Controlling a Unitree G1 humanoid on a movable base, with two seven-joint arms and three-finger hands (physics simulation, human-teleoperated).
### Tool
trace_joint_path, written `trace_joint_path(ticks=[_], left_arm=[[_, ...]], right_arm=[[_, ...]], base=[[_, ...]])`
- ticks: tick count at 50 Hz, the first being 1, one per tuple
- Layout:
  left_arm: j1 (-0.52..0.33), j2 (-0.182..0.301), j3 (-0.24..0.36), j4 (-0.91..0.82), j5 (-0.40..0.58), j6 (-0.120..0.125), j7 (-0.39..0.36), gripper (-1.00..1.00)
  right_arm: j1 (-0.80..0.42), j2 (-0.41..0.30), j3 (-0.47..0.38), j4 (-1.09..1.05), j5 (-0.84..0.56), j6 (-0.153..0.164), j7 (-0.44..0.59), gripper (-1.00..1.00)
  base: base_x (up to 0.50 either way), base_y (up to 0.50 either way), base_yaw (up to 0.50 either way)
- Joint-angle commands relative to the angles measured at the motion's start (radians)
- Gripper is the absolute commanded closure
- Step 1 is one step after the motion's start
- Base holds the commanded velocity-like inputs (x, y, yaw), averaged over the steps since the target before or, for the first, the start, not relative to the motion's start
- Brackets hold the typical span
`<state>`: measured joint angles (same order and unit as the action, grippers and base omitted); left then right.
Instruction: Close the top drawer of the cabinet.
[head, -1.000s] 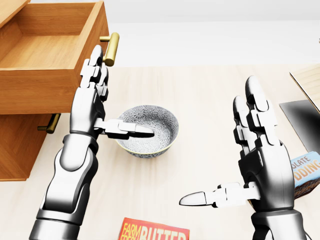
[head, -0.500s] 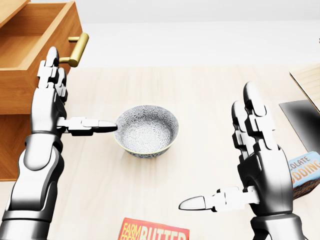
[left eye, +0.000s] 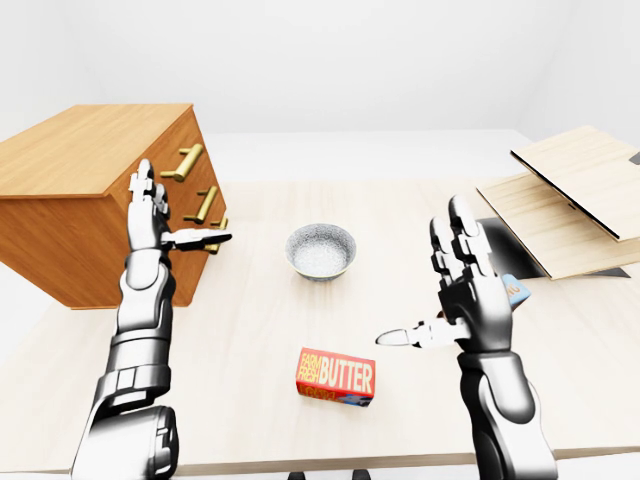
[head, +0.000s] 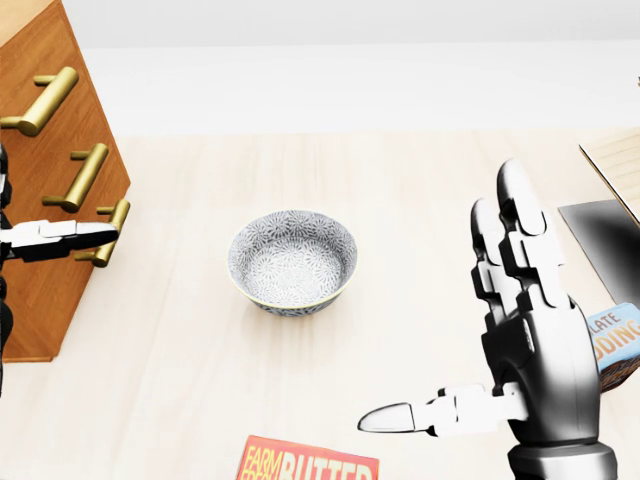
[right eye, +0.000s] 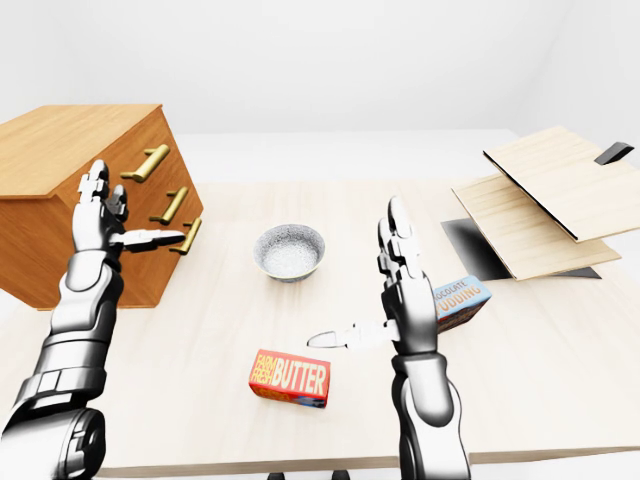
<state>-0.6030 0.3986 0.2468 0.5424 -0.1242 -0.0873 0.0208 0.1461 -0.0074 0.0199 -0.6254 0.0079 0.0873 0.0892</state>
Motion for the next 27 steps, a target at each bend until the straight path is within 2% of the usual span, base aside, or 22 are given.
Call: trace_joint_path(ticks=[1,8,14,22,27], left_arm=[[-0.036,0.153,0.08,0.16,-0.038,0.0,0.024,-1.0],[-0.056,0.23,0.104,0.253,-0.07,0.0,0.024,-1.0],[-0.062,0.261,0.107,0.297,-0.092,0.0,0.023,-1.0],[-0.044,0.239,0.093,0.249,-0.096,0.0,0.029,-1.0],[0.029,0.205,0.105,0.064,-0.096,0.0,0.028,-1.0]], right_arm=[[0.016,0.0,0.003,-0.033,-0.003,0.0,-0.003,-1.0],[0.025,0.001,0.006,-0.051,-0.007,0.0,-0.005,-1.0],[0.033,0.001,0.012,-0.052,-0.011,0.0,-0.007,-1.0],[0.038,0.001,0.024,-0.071,-0.017,0.0,-0.012,-1.0],[0.044,-0.001,0.026,-0.088,-0.018,0.0,-0.013,-1.0]], base=[[0.0,0.0,0.0],[0.0,0.0,0.0],[0.0,0.0,0.0],[0.0,0.0,0.0],[0.0,0.0,0.0]])
